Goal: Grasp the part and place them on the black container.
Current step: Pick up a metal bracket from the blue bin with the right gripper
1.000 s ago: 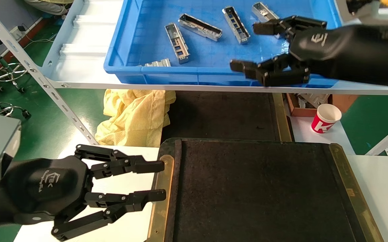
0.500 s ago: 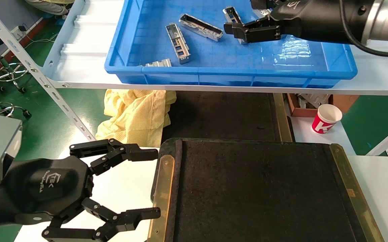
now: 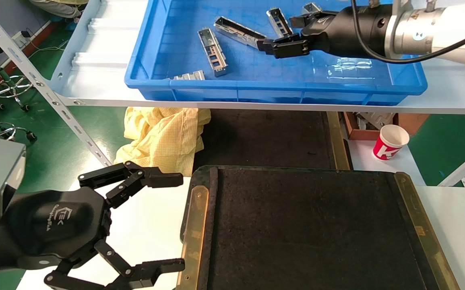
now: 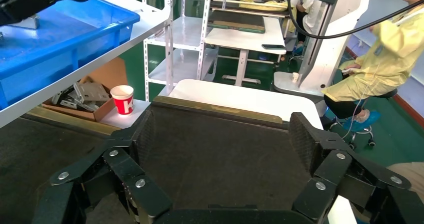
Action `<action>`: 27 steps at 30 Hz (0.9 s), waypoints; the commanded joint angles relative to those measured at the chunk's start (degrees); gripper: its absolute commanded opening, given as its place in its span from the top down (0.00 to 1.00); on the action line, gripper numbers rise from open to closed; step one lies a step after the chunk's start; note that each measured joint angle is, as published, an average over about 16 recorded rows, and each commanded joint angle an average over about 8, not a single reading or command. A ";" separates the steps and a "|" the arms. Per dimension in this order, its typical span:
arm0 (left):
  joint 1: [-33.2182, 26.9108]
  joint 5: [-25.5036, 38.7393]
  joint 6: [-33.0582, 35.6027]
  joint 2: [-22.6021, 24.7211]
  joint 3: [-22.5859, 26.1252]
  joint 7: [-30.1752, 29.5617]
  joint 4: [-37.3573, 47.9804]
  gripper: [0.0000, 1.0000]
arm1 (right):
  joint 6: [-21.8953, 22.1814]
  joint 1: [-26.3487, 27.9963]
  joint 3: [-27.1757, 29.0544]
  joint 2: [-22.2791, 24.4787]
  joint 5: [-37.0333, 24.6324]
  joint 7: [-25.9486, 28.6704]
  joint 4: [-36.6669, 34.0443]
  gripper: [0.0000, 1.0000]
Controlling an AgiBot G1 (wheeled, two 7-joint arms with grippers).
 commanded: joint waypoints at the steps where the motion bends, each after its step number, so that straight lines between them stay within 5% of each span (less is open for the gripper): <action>1: 0.00 -0.01 0.00 0.00 0.01 0.00 0.00 0.00 | 1.08 0.44 -0.33 -1.13 -0.51 0.02 -1.56 0.04; 8: -0.01 -0.03 -0.02 -0.02 0.04 0.02 0.00 0.00 | 4.50 0.26 0.02 -1.45 -0.11 -0.98 -3.97 0.84; 10: -0.01 -0.03 -0.02 -0.02 0.04 0.02 0.00 0.00 | 4.99 0.13 0.12 -1.41 0.03 -1.24 -4.37 0.98; 27: -0.02 -0.08 -0.05 -0.05 0.11 0.06 0.00 0.00 | 9.45 -0.23 0.19 -2.86 0.10 -1.77 -5.91 1.00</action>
